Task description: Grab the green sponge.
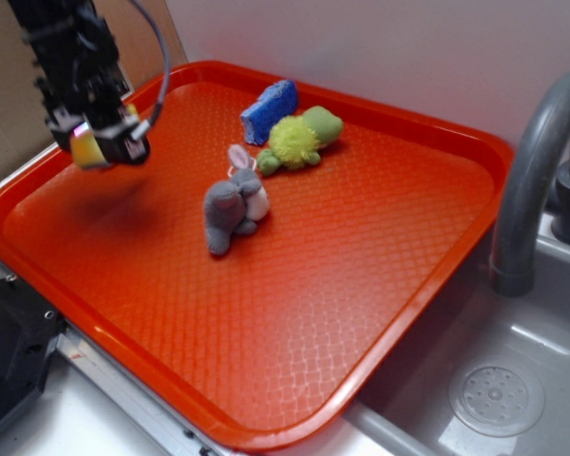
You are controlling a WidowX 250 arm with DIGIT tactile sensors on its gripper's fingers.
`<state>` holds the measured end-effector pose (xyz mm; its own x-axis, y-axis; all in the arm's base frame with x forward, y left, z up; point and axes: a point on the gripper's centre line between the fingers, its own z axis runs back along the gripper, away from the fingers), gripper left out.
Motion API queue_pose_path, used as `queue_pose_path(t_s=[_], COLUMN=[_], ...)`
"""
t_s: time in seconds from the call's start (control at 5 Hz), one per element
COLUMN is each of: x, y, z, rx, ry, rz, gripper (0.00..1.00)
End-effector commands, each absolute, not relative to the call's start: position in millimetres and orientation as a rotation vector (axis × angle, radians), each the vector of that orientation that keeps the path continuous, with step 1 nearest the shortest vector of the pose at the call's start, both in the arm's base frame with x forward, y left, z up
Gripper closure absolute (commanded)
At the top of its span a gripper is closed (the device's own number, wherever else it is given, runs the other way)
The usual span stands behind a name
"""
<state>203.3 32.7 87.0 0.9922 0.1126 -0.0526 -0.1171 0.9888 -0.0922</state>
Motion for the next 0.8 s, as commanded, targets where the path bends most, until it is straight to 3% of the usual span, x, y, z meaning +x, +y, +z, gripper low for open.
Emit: queue_pose_path(t_s=[0.0,0.2,0.4,0.6], x=[206,194,182,187], y=[-10,-40,-54,-48], z=[162,208,239,231], rx=[-0.097,-0.146,-0.205,-0.213], ry=[-0.093,-0.168,-0.222,-0.194], rz=[-0.059,-0.086,-0.119,-0.118], gripper=[1.0,1.0,1.0,1.0])
